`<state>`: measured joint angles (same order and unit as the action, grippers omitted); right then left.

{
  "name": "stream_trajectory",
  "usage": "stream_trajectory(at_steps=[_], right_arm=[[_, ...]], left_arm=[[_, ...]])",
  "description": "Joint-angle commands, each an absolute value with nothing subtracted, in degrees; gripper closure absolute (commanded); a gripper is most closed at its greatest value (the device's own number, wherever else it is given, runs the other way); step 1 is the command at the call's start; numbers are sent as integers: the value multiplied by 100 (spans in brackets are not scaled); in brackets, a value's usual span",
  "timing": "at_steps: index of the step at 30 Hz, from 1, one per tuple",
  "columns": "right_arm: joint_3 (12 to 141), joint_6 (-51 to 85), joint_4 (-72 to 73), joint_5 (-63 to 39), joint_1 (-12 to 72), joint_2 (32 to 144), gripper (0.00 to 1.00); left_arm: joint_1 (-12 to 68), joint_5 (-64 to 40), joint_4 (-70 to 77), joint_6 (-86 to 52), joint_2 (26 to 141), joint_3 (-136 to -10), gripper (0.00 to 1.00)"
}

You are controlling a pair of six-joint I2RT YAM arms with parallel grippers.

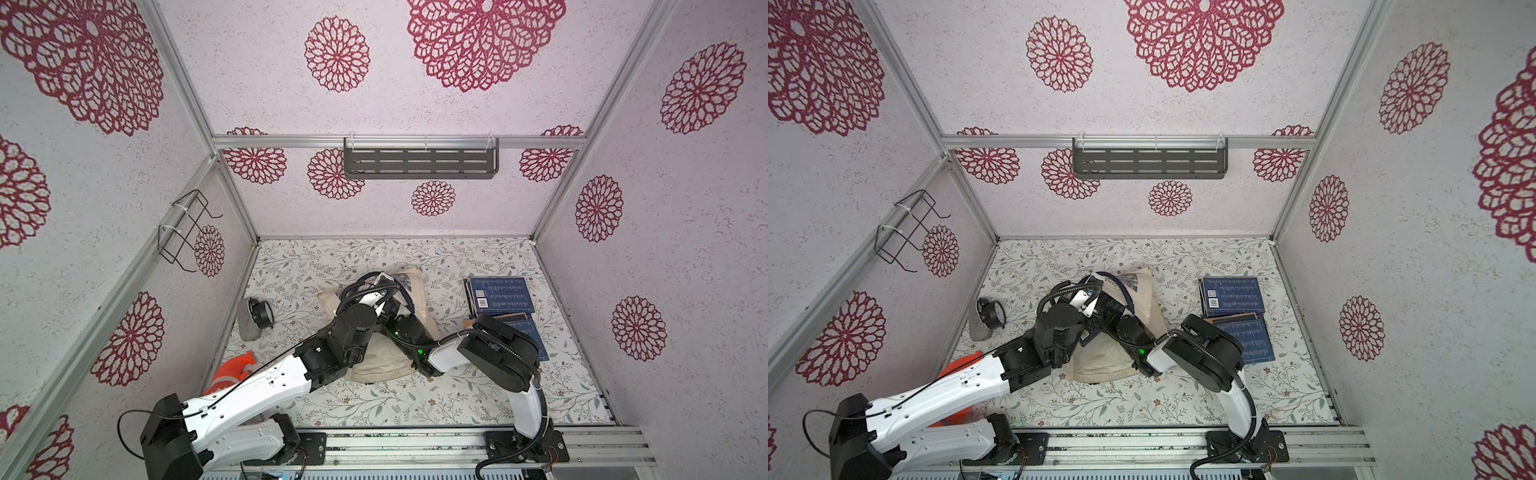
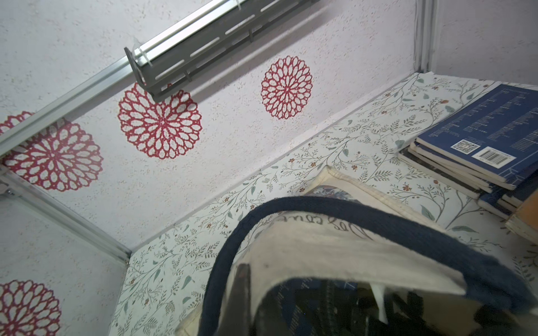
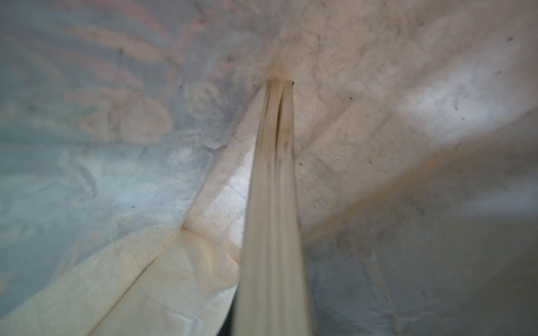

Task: Take out the books from the canvas bag
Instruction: Pick up the book from the canvas bag.

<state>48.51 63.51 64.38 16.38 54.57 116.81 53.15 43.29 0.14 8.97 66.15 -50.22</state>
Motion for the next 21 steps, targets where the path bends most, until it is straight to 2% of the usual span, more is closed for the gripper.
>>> stream_trajectory(at_steps=[1, 21], right_arm=[[4698, 5940, 6747, 1555, 5428, 11139, 100], [3572, 4600, 5991, 1323, 5449, 9447, 100]], left_arm=[[5104, 4484, -217, 468, 6741, -5362, 100], [4751, 4316, -996, -179, 7515, -5853, 100]])
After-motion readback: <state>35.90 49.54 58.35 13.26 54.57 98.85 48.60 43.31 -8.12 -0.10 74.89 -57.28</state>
